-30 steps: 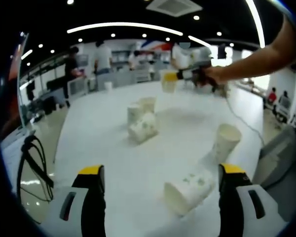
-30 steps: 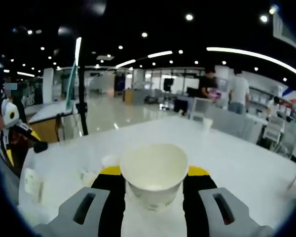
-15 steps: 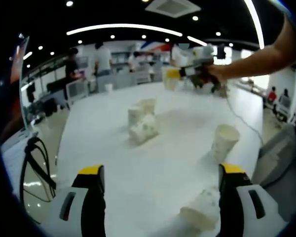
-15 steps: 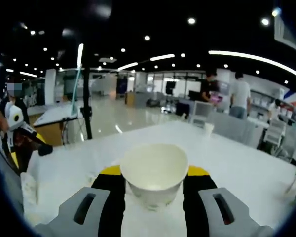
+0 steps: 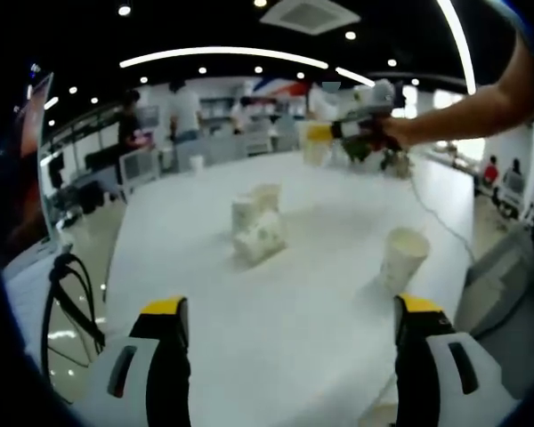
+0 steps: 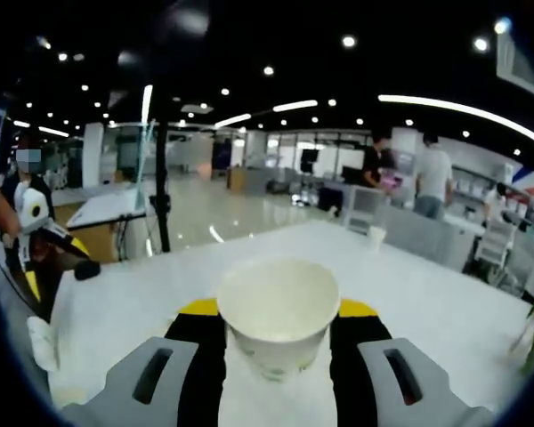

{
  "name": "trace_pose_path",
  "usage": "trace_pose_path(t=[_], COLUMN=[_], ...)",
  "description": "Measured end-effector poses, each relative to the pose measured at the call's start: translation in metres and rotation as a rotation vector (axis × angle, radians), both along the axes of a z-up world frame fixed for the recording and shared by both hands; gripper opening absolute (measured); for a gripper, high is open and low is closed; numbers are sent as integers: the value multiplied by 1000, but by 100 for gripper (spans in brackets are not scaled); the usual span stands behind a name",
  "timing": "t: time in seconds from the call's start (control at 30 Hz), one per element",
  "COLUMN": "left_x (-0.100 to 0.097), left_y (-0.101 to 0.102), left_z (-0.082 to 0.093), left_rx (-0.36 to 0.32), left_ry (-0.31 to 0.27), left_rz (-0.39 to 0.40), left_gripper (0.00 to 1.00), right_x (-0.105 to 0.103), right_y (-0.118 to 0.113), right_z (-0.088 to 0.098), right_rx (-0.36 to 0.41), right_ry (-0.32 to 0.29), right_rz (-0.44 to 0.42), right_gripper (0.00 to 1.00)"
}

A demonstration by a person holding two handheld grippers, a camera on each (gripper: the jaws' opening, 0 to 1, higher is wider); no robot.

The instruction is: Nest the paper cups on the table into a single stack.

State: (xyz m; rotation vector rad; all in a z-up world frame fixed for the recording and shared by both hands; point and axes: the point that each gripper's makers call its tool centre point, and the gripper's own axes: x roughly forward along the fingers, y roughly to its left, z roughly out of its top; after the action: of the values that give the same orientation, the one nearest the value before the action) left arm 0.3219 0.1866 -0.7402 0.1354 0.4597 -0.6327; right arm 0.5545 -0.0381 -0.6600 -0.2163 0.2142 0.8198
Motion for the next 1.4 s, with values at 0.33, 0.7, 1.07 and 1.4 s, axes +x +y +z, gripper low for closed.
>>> trace_pose_path(t=[0.33, 0.7, 1.07, 1.4], left_x=[-3, -4, -8, -13], left_y=[1, -2, -5, -7], left_z=[1, 7, 11, 13], left_rx=[2, 1, 2, 6], left_ry=[-3, -12, -18, -22], left_rz=[0, -7, -19, -29], left_gripper=[94, 95, 95, 95], right_x=[-6, -28, -55, -81], right_y=[2, 4, 4, 4], right_z=[5, 16, 18, 20], right_rx=[2, 9, 13, 27], right_ry=[-7, -15, -10, -3], right_rz=[9, 35, 57, 67], right_gripper=[43, 43, 43, 42])
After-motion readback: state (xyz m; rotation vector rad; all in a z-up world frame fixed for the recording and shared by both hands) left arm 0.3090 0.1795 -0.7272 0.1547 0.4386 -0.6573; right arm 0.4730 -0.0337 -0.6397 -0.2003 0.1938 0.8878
